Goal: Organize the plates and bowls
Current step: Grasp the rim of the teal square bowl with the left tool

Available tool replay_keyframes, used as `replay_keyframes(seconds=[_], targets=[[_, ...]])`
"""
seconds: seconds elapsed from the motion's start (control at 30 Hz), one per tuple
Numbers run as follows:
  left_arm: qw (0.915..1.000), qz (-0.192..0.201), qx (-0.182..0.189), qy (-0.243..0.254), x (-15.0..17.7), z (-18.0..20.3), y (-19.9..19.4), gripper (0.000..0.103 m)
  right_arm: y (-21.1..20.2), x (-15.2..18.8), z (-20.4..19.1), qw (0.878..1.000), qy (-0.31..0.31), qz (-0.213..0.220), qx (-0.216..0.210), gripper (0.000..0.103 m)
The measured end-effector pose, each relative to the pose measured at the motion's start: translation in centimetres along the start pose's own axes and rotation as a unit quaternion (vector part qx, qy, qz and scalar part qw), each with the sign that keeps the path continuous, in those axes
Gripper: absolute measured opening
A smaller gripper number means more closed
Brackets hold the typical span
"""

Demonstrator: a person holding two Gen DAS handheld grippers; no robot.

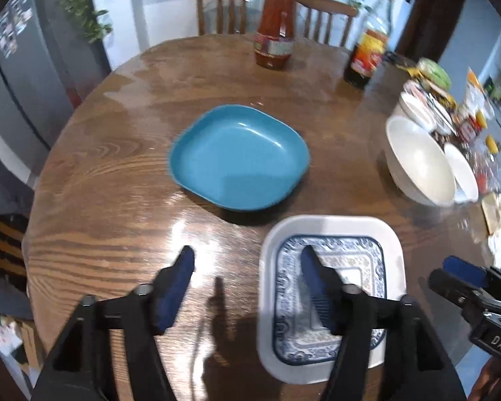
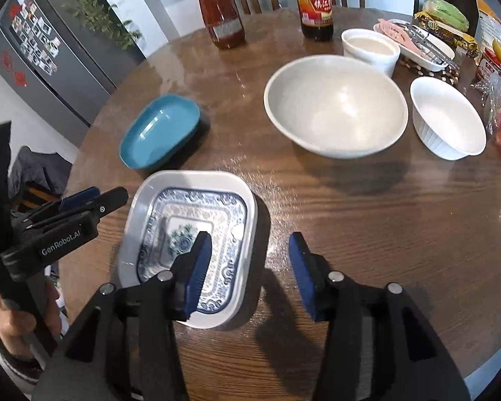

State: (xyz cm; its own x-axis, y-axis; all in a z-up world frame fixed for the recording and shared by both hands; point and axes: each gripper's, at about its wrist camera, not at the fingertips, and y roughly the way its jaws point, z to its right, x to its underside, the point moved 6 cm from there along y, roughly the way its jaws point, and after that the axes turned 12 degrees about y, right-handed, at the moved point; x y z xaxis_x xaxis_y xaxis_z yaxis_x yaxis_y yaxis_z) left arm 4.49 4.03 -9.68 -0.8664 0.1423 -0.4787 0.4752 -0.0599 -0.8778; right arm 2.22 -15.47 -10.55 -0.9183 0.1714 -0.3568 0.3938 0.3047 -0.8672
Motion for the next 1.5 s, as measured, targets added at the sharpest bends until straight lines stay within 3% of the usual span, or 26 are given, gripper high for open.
replay_keyframes(seconds=[0.07, 0.2, 0.3, 0.37, 0.53, 0.67, 0.93, 1.03, 1.13, 1.17, 1.23, 1.3, 1.43, 1.5], targets=[[0.9999, 0.004, -0.005, -0.008, -0.2, -0.9, -0.2, 0.07, -0.5, -0.4, -0.1, 1.0, 0.002, 0.007, -0.008, 0.049], [0.9995, 0.0, -0.015, -0.028, -0.5, -2.8, 0.2, 0.082, -0.9, -1.1, -1.0, 0.999, 0.007, 0.018, -0.026, 0.049], [0.9988, -0.005, -0.018, -0.045, -0.9, -4.2, 0.8, 0.082, -0.4, -2.0, -2.4, 0.999, 0.002, 0.018, -0.036, 0.054], [0.9981, -0.009, -0.019, -0.058, -1.4, -5.2, 1.5, 0.082, 0.2, -2.8, -3.5, 0.999, -0.011, 0.021, -0.035, 0.063], [0.9952, -0.019, -0.016, -0.095, -2.8, -8.2, 4.0, 0.083, 2.9, -4.8, -5.9, 0.999, -0.04, 0.01, -0.036, 0.062], [0.9965, -0.006, -0.054, -0.064, -4.8, -9.2, 5.2, 0.083, 5.9, -7.0, -8.2, 0.997, -0.073, -0.001, -0.026, 0.061], [0.998, -0.021, -0.041, -0.044, -5.8, -9.9, 9.0, 0.082, 12.2, -9.5, -10.1, 0.996, -0.085, -0.029, 0.011, 0.061], [0.9986, -0.013, -0.037, -0.035, -6.1, -9.5, 9.3, 0.082, 13.9, -9.7, -10.0, 0.995, -0.088, -0.034, 0.032, 0.055], [0.9986, -0.013, -0.045, -0.026, -6.2, -9.4, 9.8, 0.072, 15.0, -9.8, -9.8, 0.995, -0.083, -0.043, 0.036, 0.048], [0.9986, -0.016, -0.043, -0.028, -6.2, -9.5, 10.1, 0.061, 15.0, -9.9, -9.9, 0.995, -0.085, -0.036, 0.038, 0.046], [0.9989, -0.012, -0.034, -0.029, -6.3, -9.5, 10.3, 0.051, 15.1, -10.1, -10.0, 0.995, -0.087, -0.031, 0.041, 0.04], [0.9996, -0.006, -0.015, -0.023, -6.8, -9.0, 10.2, 0.026, 15.2, -10.3, -10.0, 0.995, -0.084, -0.03, 0.038, 0.028], [0.9999, -0.004, -0.01, -0.004, -7.2, -7.7, 10.6, 0.021, 15.4, -9.9, -10.8, 0.995, -0.094, -0.034, 0.027, 0.011], [1.0, -0.001, -0.007, -0.005, -7.1, -7.7, 10.4, 0.021, 15.3, -10.0, -11.2, 0.994, -0.102, -0.027, 0.036, 0.011]])
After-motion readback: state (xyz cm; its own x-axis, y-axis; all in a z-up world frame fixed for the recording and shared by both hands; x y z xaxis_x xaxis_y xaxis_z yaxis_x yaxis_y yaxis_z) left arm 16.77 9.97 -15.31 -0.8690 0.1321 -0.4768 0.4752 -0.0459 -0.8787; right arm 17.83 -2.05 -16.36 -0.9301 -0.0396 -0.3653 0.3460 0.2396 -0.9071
